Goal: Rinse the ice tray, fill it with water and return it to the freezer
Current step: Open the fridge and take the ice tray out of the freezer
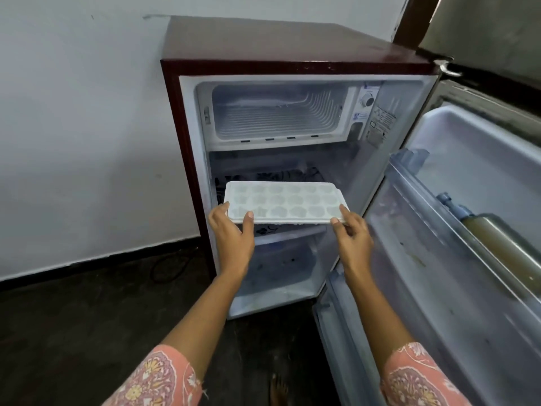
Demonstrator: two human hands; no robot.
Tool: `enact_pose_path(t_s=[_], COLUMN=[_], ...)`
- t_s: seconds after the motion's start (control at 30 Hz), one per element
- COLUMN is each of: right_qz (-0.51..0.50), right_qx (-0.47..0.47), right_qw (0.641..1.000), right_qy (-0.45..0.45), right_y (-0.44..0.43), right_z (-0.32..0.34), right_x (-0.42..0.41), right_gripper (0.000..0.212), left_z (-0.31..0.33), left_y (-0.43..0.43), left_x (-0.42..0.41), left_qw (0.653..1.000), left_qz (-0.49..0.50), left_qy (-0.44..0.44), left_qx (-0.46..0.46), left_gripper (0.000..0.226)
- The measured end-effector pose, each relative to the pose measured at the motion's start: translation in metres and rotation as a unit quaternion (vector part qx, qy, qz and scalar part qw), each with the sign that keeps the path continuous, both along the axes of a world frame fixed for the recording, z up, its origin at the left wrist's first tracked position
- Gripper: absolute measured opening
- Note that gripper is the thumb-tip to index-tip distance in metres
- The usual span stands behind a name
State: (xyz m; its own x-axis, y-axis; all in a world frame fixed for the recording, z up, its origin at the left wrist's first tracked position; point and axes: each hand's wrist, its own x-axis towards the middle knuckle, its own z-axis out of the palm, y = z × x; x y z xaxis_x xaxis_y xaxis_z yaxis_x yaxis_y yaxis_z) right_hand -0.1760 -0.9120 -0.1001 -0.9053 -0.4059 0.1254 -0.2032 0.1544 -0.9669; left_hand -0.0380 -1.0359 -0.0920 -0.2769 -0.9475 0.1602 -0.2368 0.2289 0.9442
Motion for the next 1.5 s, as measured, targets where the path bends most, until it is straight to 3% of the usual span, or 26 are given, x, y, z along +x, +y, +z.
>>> enact_pose_path(t_s=[0.47, 0.67, 1.03, 1.33, 1.5], right_qz=[-0.057, -0.079, -0.174, -0.322, -0.394], right_qx=[-0.001, 0.0, -0.002, -0.001, 0.021], right_qw=[0.997, 0.996, 0.982, 0.945, 0.916], right_qy=[-0.052, -0.035, -0.079, -0.058, -0.066], right_y=[0.122, 0.178, 0.301, 0.408, 0.46], right_z=[-0.035, -0.04, -0.041, -0.046, -0.043], right_x=[0.082, 0.114, 0.185, 0.232, 0.256], right_gripper=[0.038, 0.038, 0.039, 0.013, 0.012], left_z=[-0.025, -0.032, -0.038, -0.044, -0.045], left_y=[0.102, 0.146, 0.251, 0.339, 0.389], left_x=[0.057, 0.076, 0.117, 0.121, 0.119], left_qw=[0.997, 0.993, 0.983, 0.955, 0.931], left_qz=[-0.018, -0.068, -0.173, -0.283, -0.353], left_qy=[-0.008, -0.024, -0.032, -0.012, -0.025], left_qx=[0.073, 0.088, 0.06, 0.087, 0.091], left_gripper=[0.05, 0.058, 0.051, 0.05, 0.05])
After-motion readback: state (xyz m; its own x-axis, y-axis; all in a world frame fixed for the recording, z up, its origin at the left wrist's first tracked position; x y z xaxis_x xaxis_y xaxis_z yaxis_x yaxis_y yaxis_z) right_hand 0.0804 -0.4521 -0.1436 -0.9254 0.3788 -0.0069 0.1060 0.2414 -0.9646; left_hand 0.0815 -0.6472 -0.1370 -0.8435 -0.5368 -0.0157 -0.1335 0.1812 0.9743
